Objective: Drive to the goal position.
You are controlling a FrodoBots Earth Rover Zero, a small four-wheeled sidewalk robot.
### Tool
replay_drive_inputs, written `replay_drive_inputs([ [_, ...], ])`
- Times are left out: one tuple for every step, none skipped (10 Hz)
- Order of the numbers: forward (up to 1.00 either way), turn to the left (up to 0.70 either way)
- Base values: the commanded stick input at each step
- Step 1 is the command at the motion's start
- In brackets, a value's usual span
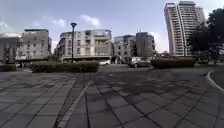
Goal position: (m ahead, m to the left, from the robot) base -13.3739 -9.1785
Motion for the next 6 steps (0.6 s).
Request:
replay_drive_inputs([
  [0.00, -0.70],
  [0.00, -0.70],
  [-0.03, -0.68],
  [-0.42, -0.49],
  [-0.70, -0.35],
  [-0.70, -0.35],
])
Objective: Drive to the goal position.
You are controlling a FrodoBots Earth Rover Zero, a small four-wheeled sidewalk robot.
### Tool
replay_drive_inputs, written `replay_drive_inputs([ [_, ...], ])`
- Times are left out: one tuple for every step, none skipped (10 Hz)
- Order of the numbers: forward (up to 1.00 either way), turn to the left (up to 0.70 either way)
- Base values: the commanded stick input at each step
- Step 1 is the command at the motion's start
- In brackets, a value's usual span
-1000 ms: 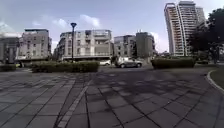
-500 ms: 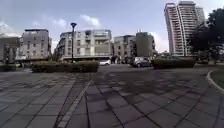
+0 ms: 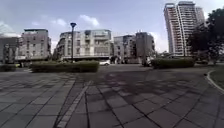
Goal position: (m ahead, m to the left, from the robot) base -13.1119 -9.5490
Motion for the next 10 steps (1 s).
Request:
replay_drive_inputs([
  [-0.70, -0.35],
  [-0.70, -0.35],
  [-0.70, -0.35],
  [-0.70, -0.35],
  [-0.70, -0.24],
  [-0.70, -0.06],
  [-0.70, 0.00],
  [-0.70, 0.00],
  [-0.70, 0.03],
  [-0.70, 0.20],
])
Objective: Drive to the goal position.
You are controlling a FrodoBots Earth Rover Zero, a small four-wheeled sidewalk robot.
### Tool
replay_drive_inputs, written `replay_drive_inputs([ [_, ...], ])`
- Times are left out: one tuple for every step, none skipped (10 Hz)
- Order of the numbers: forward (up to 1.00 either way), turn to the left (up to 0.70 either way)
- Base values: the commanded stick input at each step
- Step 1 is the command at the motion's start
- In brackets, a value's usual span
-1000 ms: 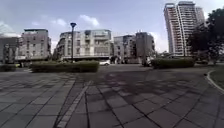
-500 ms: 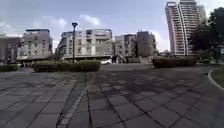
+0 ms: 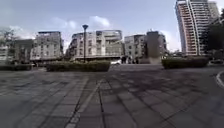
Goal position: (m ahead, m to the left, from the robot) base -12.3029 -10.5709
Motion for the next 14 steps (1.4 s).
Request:
replay_drive_inputs([
  [-0.70, 0.35],
  [-0.70, 0.35],
  [-0.70, 0.35],
  [-0.70, 0.35],
  [-0.70, 0.35],
  [-0.70, 0.35],
  [-0.70, 0.35],
  [-0.70, 0.35],
  [-0.70, 0.35],
  [-0.70, 0.35],
  [-0.70, 0.35],
  [-0.70, 0.35],
  [-0.70, 0.35],
  [-0.70, 0.35],
])
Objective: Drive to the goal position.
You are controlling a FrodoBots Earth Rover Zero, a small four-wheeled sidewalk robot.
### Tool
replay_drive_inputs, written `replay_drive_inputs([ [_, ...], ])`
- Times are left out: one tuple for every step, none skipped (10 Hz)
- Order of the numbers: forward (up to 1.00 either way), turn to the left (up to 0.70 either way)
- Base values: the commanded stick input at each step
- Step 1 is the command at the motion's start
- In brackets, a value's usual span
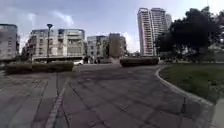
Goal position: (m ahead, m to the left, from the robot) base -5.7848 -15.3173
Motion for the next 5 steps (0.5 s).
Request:
replay_drive_inputs([
  [-0.70, 0.35],
  [-0.70, 0.35],
  [-0.70, 0.35],
  [-0.70, 0.35],
  [-0.70, 0.35],
])
